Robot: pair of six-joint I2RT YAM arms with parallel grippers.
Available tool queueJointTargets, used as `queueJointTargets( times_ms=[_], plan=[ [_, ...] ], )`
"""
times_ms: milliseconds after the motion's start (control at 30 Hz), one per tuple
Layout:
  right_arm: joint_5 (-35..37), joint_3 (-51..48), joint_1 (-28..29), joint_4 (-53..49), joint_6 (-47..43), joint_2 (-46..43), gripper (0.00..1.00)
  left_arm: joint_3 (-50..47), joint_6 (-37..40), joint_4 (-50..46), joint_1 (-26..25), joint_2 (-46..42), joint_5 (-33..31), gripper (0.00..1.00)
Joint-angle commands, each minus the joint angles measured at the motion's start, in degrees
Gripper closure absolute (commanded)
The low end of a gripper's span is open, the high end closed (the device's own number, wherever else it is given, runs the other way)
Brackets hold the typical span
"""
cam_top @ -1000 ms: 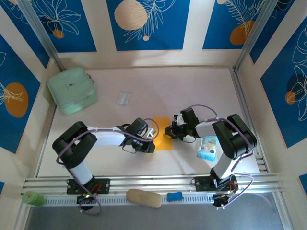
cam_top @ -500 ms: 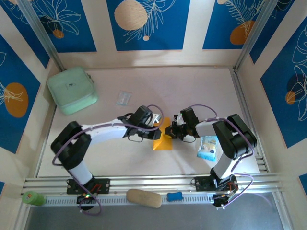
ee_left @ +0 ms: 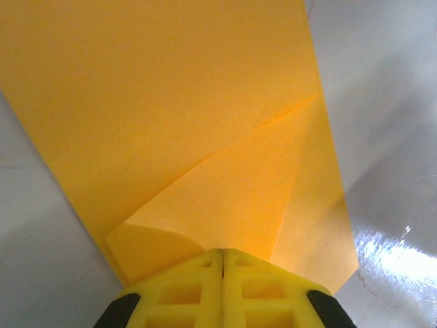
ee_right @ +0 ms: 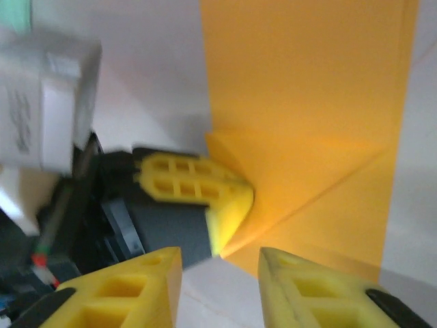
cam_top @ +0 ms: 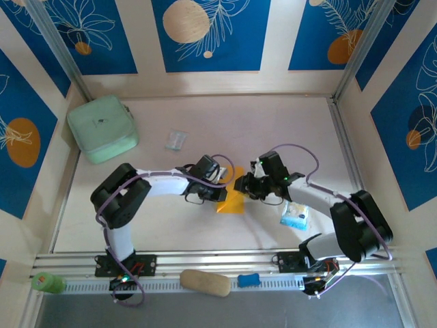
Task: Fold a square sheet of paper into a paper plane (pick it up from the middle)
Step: Turn over the paper at the center of the table.
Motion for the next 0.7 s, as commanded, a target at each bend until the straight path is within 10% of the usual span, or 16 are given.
queueJointTargets(
  times_ms=[0, 667],
  plan=[
    [3.7, -3.58, 4.03, -5.71, 4.59, -1.12, 0.61, -3.27, -2.05, -3.28, 0.07, 0.99, 0.99, 1.0],
    [4.31, -0.41, 5.26, 4.5, 10.33, 5.79, 0.54, -4.1, -5.41, -0.98, 1.22, 0.37, 4.38, 0.99]
  ],
)
